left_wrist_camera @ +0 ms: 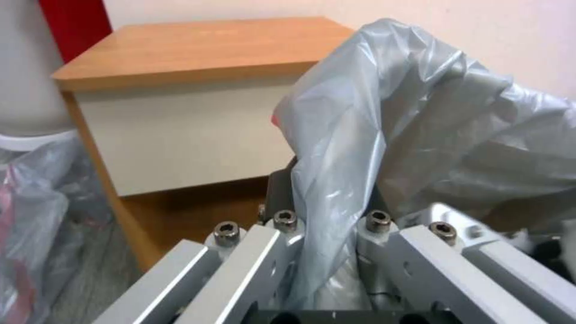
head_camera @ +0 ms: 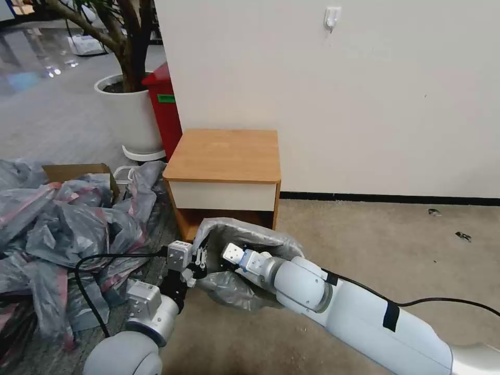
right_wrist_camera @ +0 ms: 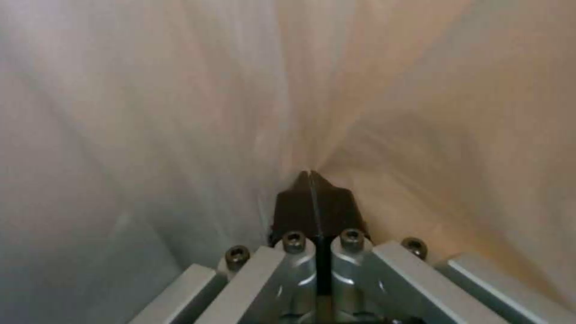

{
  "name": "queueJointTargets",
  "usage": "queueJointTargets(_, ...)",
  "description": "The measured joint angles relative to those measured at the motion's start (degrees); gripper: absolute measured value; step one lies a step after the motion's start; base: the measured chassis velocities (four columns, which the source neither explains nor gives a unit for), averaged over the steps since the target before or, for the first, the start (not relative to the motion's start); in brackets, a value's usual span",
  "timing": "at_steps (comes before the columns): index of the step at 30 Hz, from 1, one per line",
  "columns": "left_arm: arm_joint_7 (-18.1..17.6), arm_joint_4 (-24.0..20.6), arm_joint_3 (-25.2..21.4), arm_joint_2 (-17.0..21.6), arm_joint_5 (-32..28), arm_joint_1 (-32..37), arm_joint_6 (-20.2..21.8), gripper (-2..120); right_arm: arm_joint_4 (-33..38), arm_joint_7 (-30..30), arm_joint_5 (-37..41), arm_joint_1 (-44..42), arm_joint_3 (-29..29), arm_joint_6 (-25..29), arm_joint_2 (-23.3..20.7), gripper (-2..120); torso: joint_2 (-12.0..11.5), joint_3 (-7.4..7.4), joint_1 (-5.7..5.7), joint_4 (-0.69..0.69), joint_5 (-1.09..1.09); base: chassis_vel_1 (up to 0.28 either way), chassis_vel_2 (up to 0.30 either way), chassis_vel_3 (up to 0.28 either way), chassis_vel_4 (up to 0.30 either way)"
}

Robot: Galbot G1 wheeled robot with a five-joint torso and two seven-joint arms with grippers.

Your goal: Pick up the garbage bag from the table and place it over the trash can.

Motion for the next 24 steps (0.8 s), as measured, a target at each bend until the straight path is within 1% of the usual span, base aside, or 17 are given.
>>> queueJointTargets(11, 0.7, 0.0, 2.0, -0.9, 2.2, -0.1, 0.1, 5, -3.4, 1.3, -1.0, 0.5, -0.6, 0.0, 0.6, 0, 0.0, 0.0, 0.0, 0.0, 0.0, 0.0, 0.0, 0.0, 0.0)
queueJointTargets(24, 2.8, 0.1, 3.7, -1.3, 5.5, -0.4, 0.1, 5, -7.1, 1.7, -1.4, 1.9, -1.8, 0.0, 1.2, 0, 0.0, 0.0, 0.0, 0.0, 0.0, 0.0, 0.0, 0.0, 0.0)
